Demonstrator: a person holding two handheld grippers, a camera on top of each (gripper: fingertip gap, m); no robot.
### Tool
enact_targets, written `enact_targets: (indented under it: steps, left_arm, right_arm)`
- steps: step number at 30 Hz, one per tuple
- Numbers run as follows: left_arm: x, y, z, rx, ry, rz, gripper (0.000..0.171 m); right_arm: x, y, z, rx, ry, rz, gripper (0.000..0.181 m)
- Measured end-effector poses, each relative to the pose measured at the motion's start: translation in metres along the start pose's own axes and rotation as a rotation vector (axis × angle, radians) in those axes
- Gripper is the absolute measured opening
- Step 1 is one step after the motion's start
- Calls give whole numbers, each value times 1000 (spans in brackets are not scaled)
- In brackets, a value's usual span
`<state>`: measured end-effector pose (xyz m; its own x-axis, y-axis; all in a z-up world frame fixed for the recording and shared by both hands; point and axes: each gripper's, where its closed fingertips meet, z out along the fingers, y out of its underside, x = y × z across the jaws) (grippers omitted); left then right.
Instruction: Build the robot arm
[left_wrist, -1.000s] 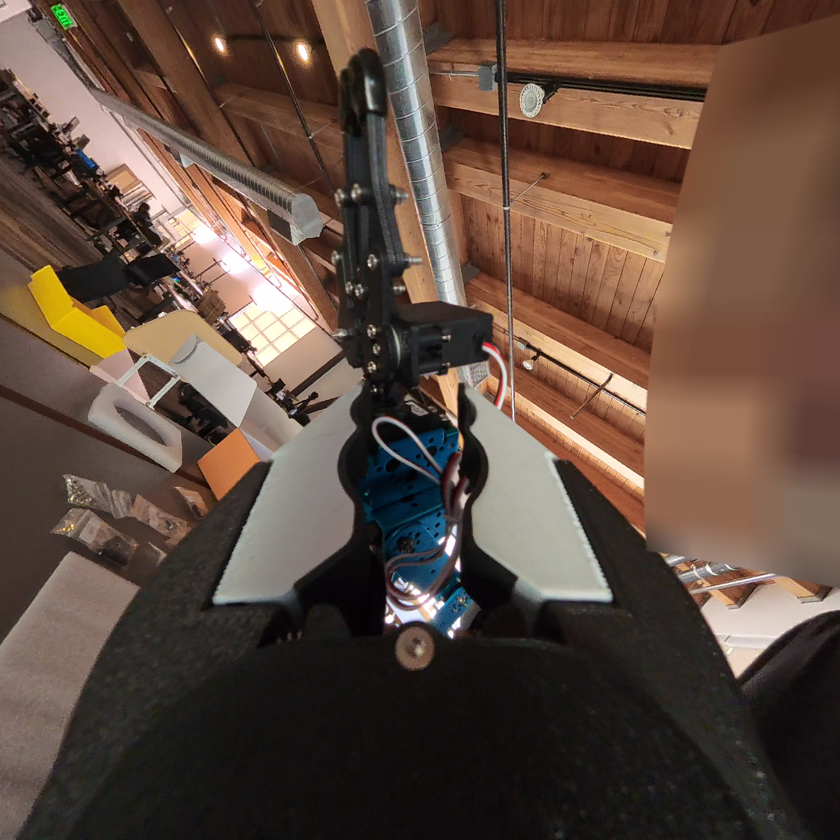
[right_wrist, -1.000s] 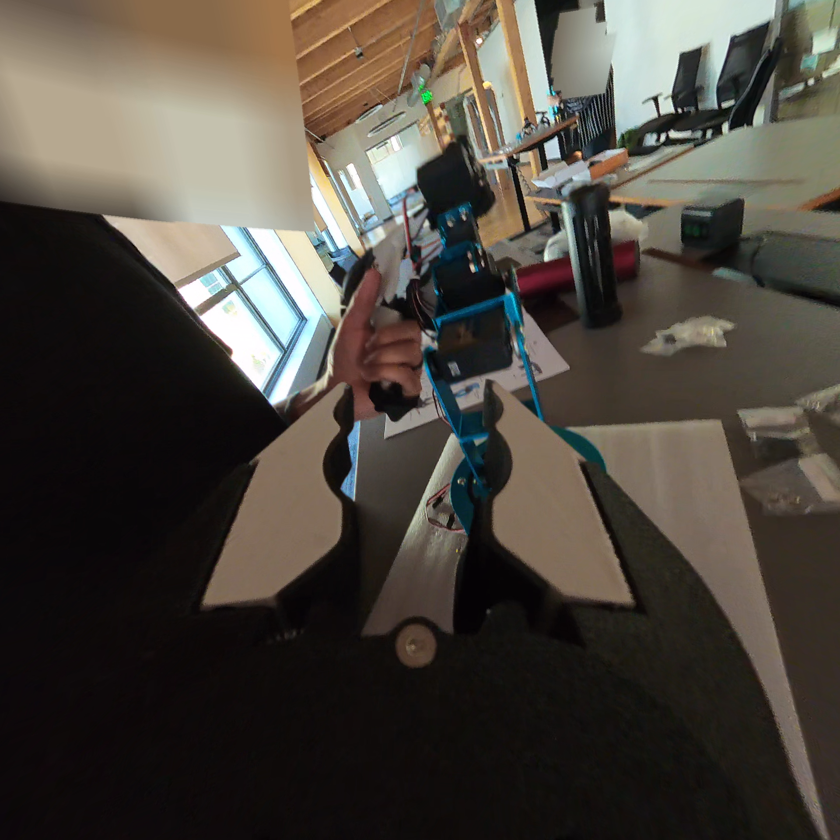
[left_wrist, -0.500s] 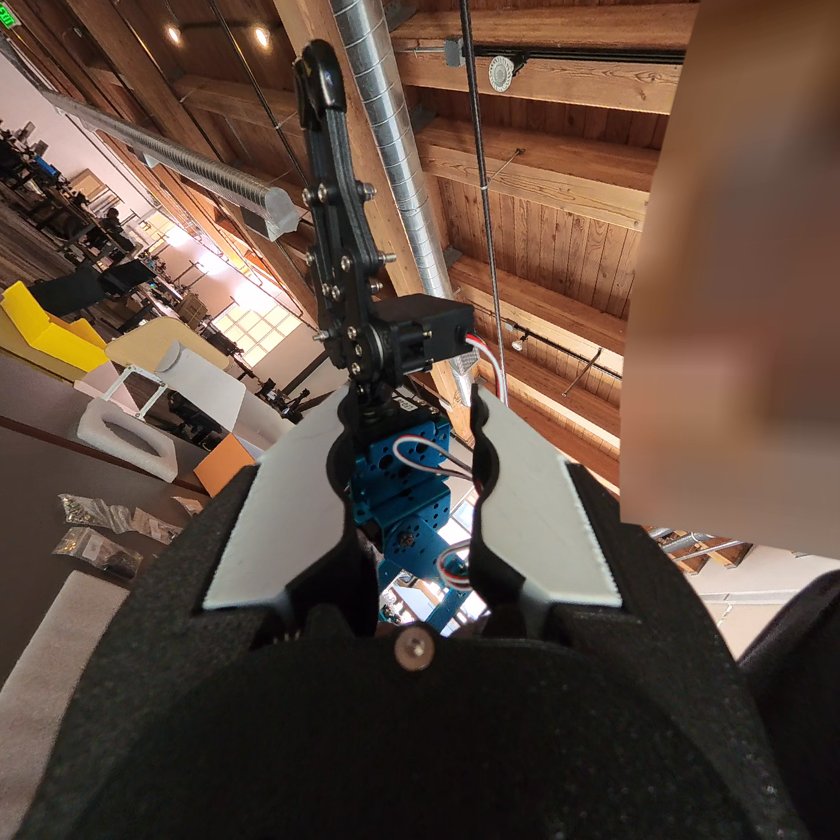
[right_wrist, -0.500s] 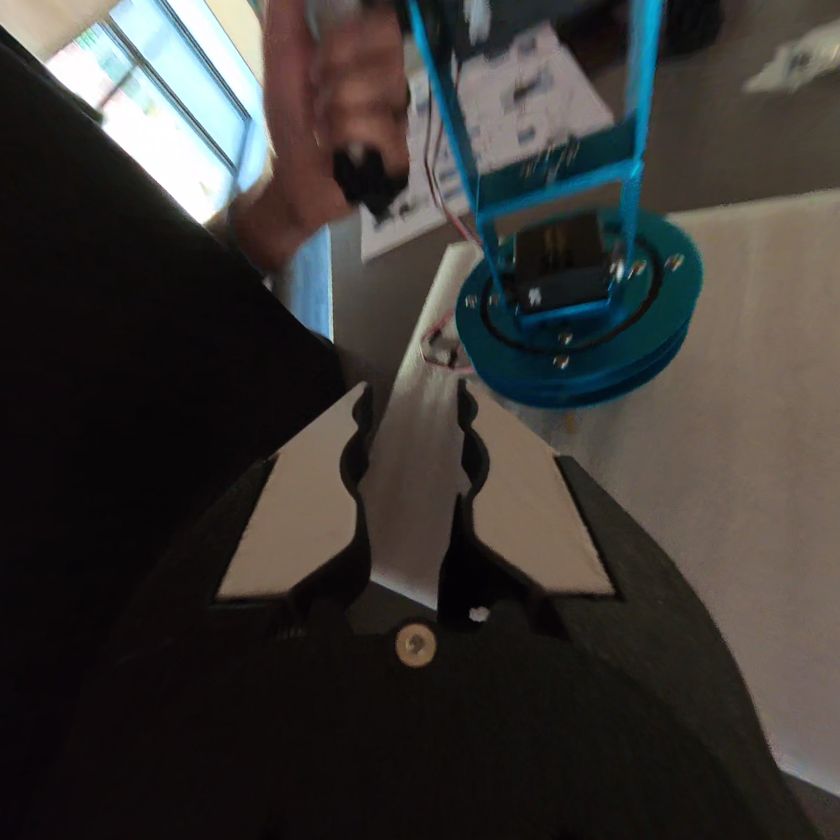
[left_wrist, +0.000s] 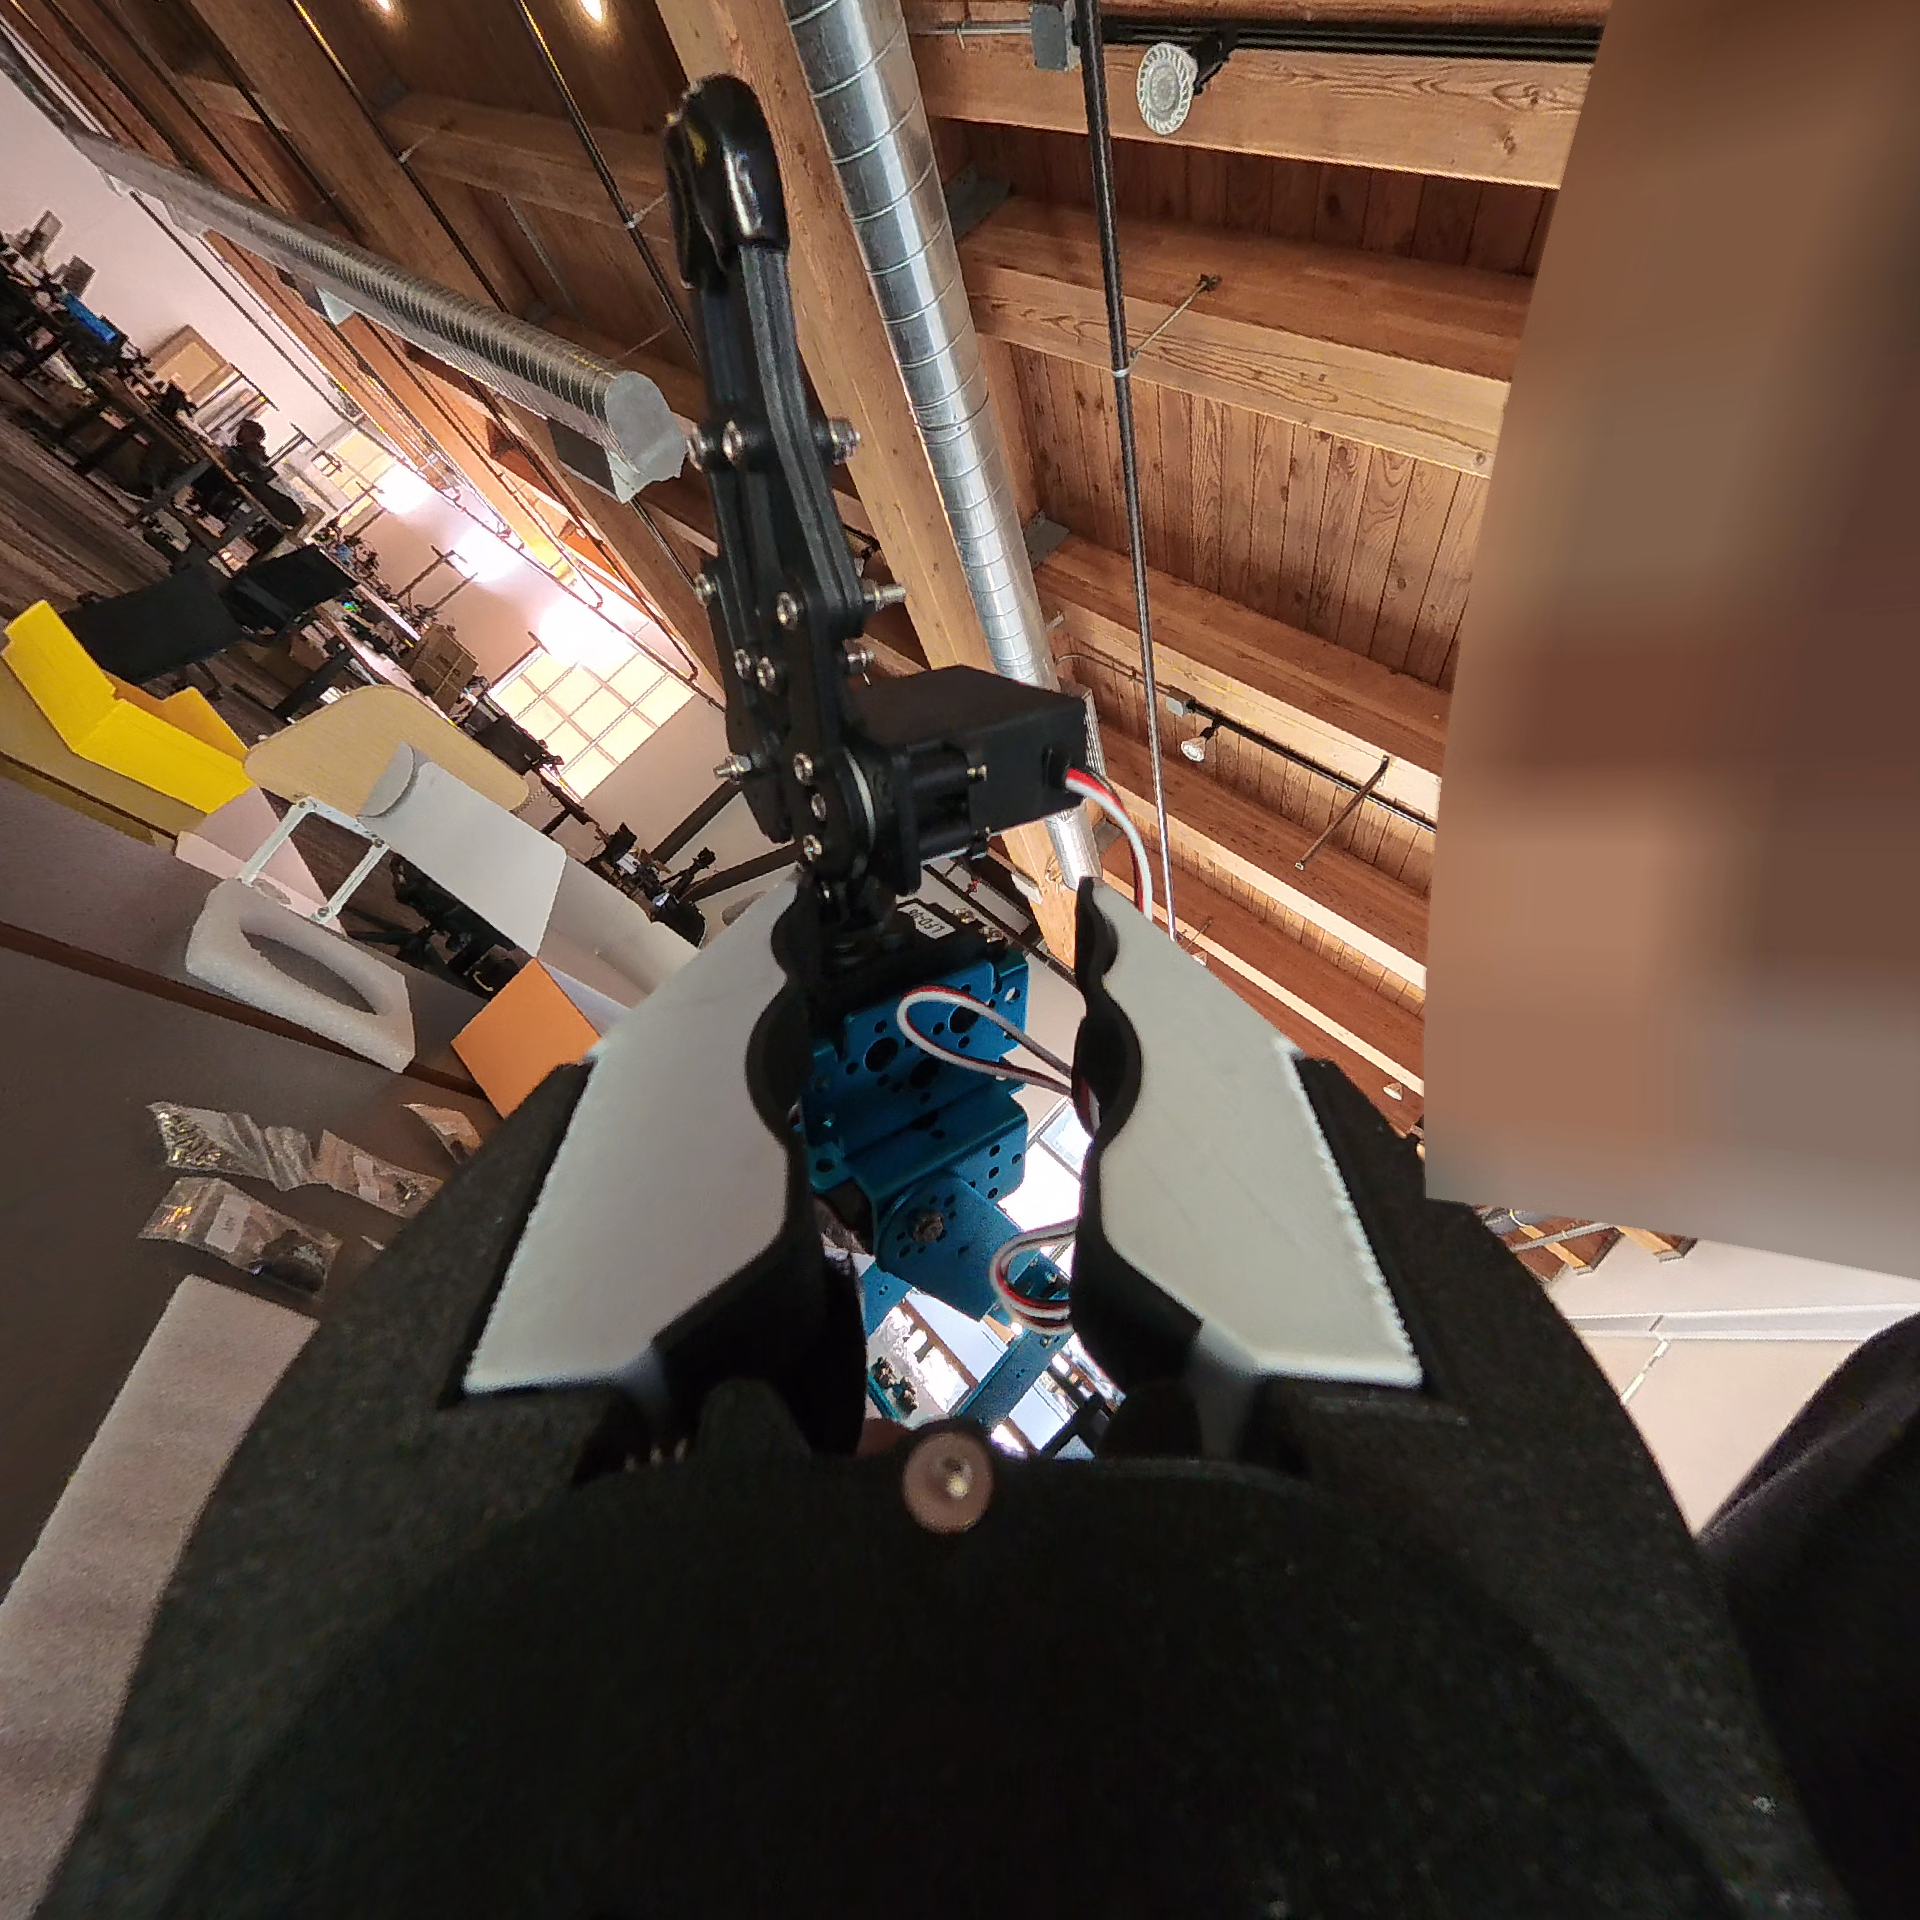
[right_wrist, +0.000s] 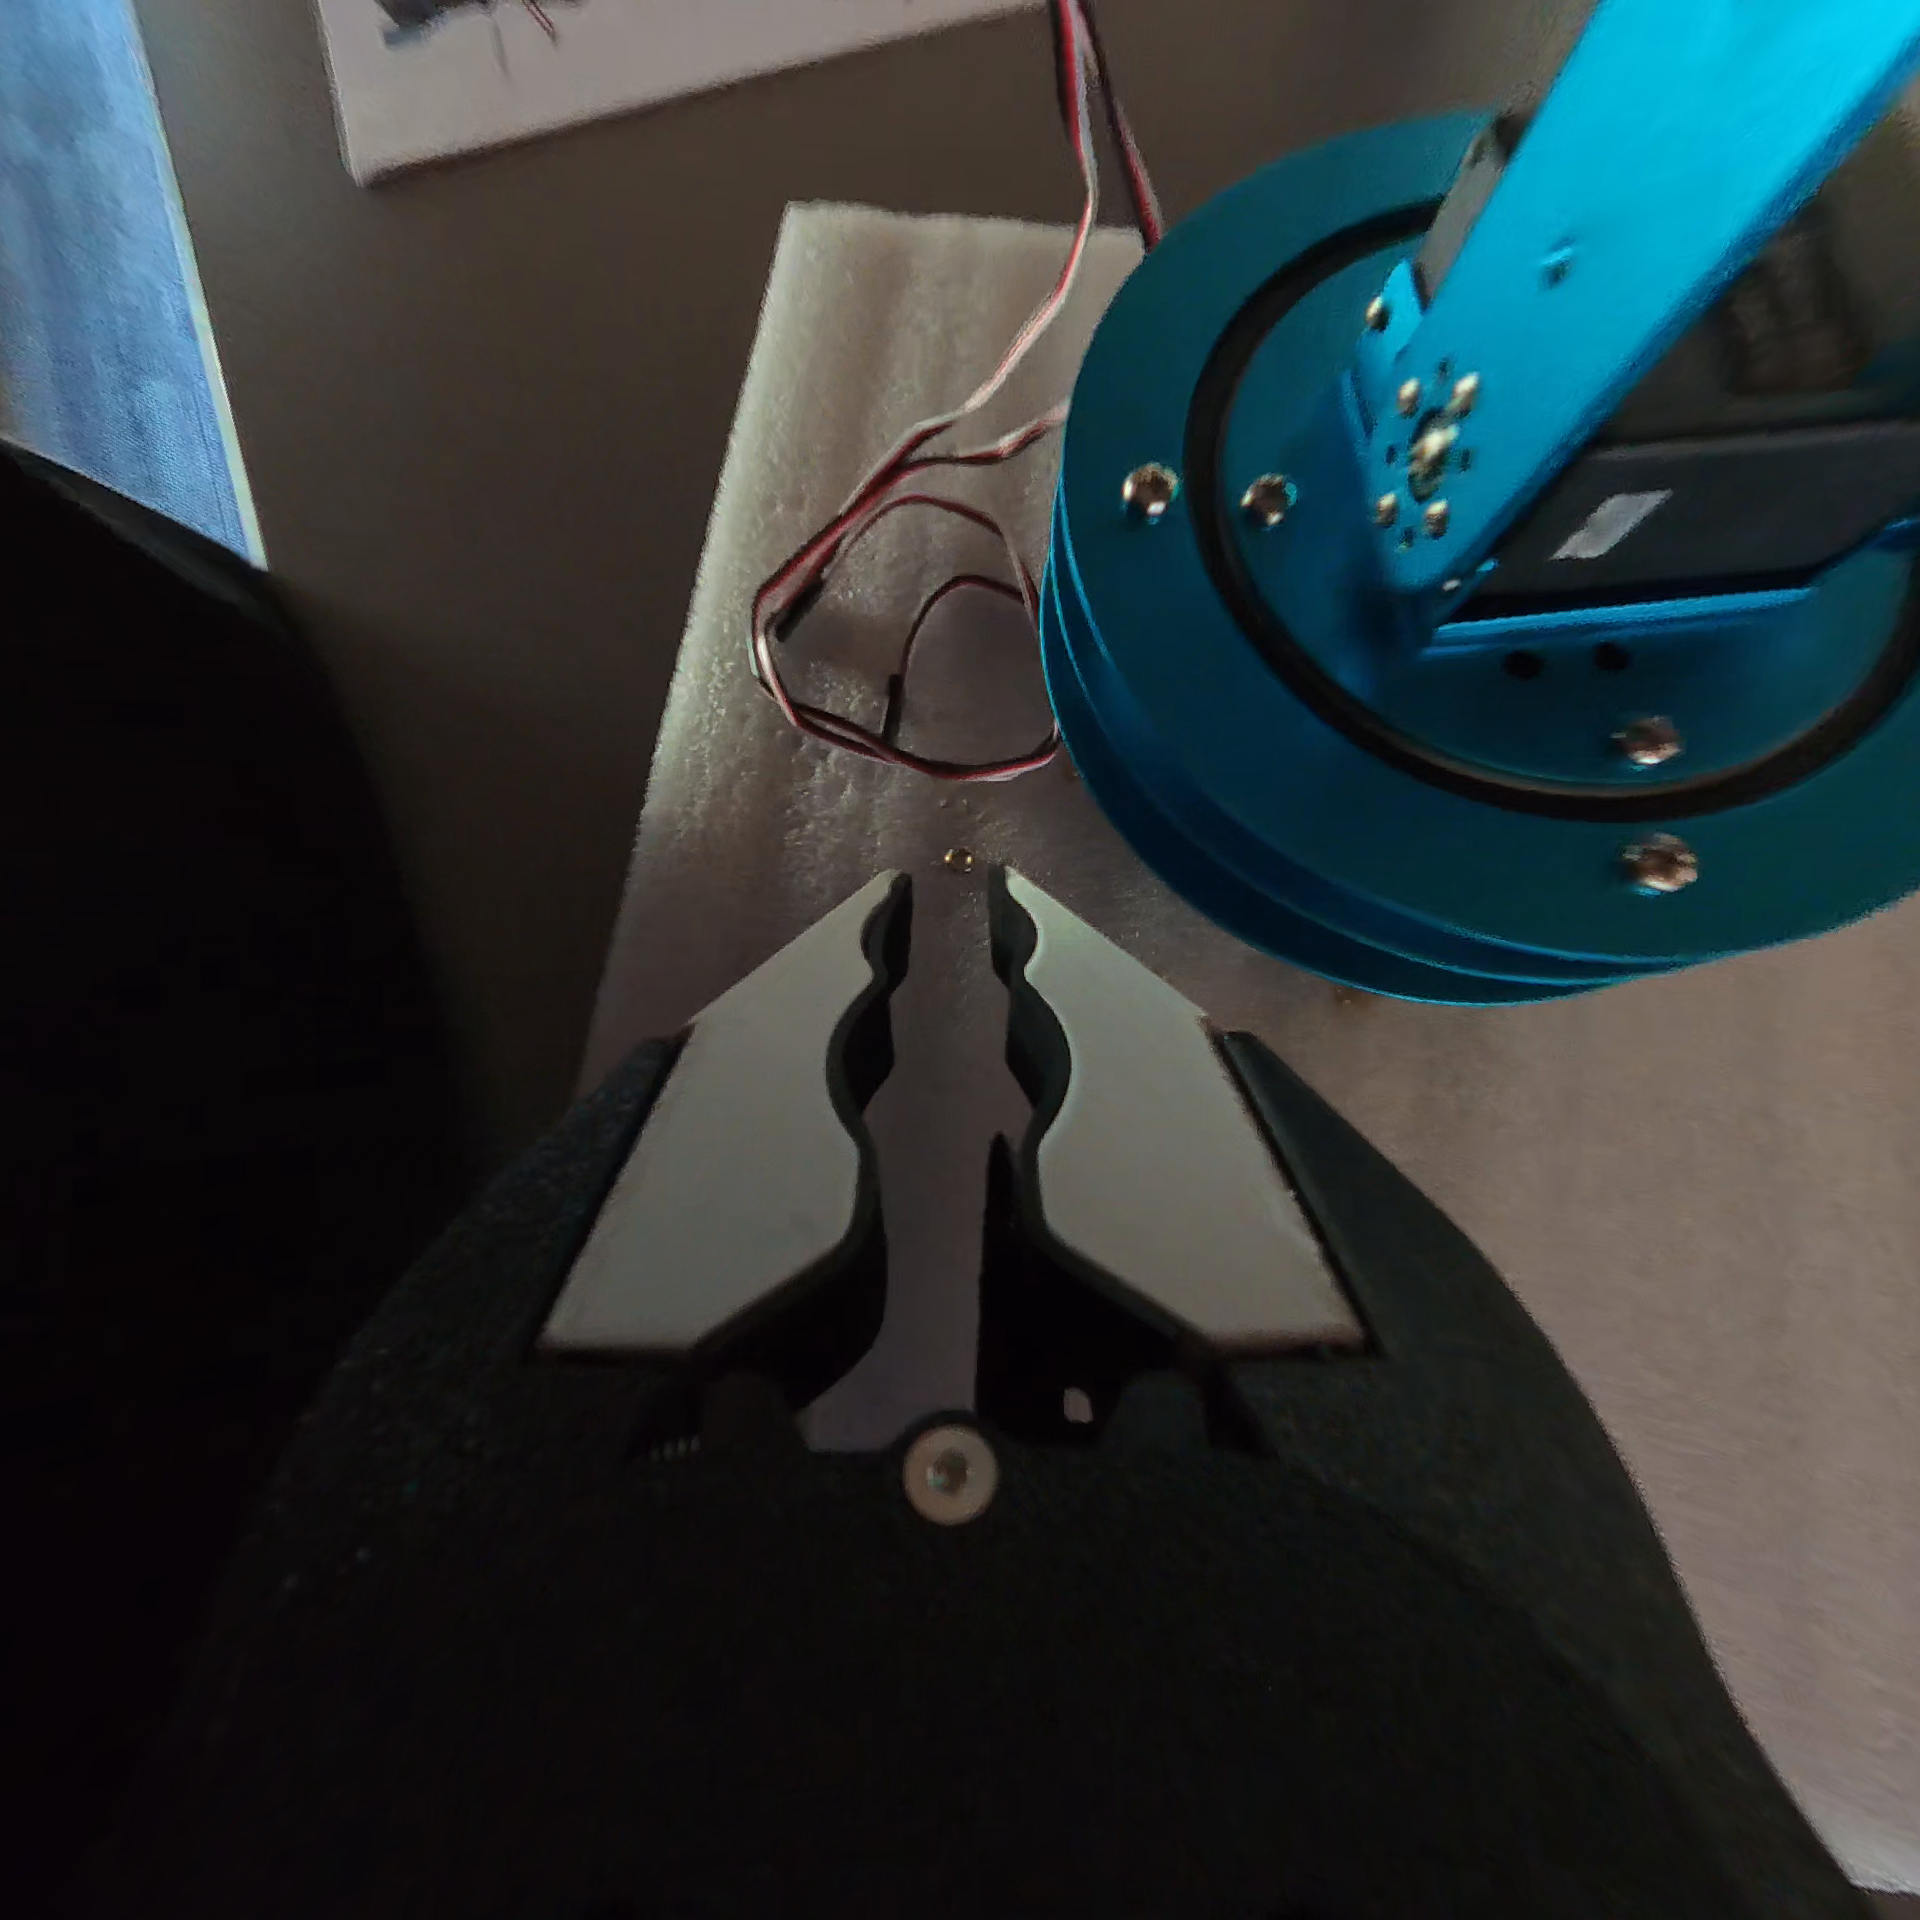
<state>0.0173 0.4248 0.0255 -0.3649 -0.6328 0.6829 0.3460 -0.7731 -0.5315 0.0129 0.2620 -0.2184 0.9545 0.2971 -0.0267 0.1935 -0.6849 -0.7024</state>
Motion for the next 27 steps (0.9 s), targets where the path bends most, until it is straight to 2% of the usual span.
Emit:
enact_targets:
  steps: [10,16,19,22,27]
  left_arm:
    - [1,0,0,-7,4,-11,50]
    - [0,-1,0,-7,7,-17,50]
    - [-1,-1,1,-13,8,-16,50]
    - [-2,-1,2,-16,14,-21,49]
    - [-2,-1,2,-18,25,-18,49]
  right_arm:
    - [0,0,13,-27,-39,21,10]
    - [2,1,9,-15,-37,33,4]
    - [2,-7,-3,18,-29,27,4]
    - [1,-43,-38,132,-39,18,4]
    - [20,-151,-132,415,-64,-88,4]
